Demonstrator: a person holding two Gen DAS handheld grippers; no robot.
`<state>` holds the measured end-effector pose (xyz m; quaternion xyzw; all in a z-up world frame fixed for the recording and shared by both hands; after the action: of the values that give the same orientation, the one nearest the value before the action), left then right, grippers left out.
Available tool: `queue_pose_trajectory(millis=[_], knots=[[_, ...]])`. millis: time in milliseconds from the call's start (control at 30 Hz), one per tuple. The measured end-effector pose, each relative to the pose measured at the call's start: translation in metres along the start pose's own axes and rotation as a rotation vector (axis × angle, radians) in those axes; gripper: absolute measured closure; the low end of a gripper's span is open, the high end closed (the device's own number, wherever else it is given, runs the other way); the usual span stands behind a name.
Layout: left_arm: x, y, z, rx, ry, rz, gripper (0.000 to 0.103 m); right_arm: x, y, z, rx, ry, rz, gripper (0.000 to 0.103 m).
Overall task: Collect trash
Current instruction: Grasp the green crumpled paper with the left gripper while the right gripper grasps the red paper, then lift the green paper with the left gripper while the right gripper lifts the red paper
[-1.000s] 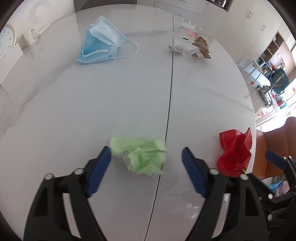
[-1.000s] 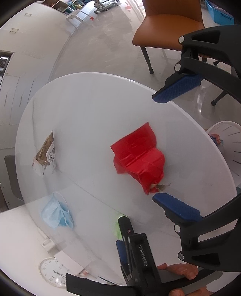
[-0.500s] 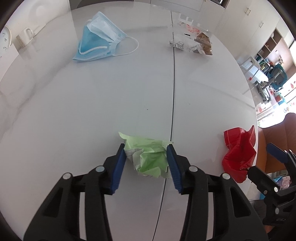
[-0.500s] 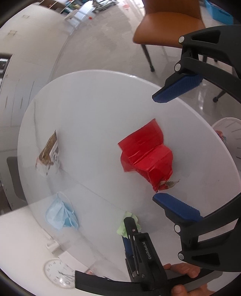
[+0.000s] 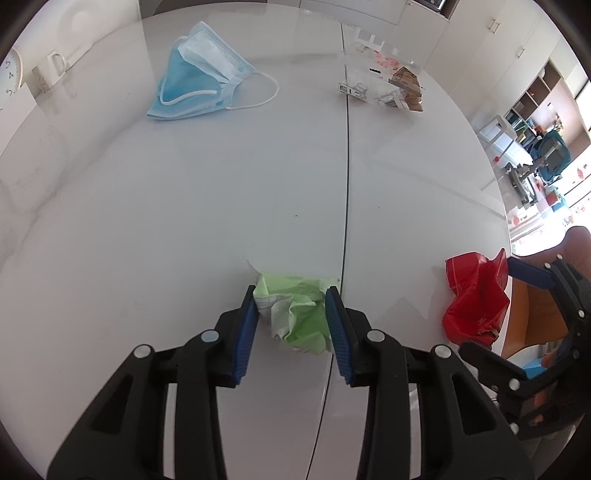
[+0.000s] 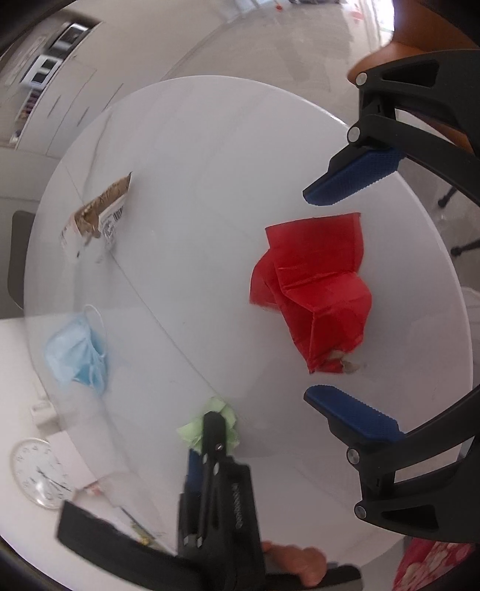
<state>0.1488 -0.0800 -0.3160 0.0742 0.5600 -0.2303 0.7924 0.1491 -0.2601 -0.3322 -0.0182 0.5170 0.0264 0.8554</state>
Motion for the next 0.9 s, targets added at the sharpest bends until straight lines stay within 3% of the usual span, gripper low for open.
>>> queue_pose_trajectory(millis=[33,100,467,900], knots=[[0.0,0.0,0.0,-0.002,0.001,-0.003,0.067,0.001,0.0,0.001,-0.008,-0.003,0.007,0.006],[0.0,0.001,0.001,-0.004,0.003,-0.008,0.067,0.002,-0.001,0.002,-0.01,0.002,0.03,0.022],[-0.005,0.0,0.002,-0.006,-0.001,-0.026,0.077,-0.007,-0.002,-0.003,0.033,-0.016,0.041,0.024],[-0.034,-0.009,0.002,0.034,-0.05,-0.035,0.077,-0.042,0.003,-0.006,0.128,-0.077,0.052,0.024]])
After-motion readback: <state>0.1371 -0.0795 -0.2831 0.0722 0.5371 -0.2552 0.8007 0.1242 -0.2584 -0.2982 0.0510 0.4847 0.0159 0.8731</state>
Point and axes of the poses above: each gripper's, at about its wrist camera, not at the fingertips, and x roughly the way its jaws point, y to its left, z to its top, the point moved 5 cm from there along x, roughly the way its jaws point
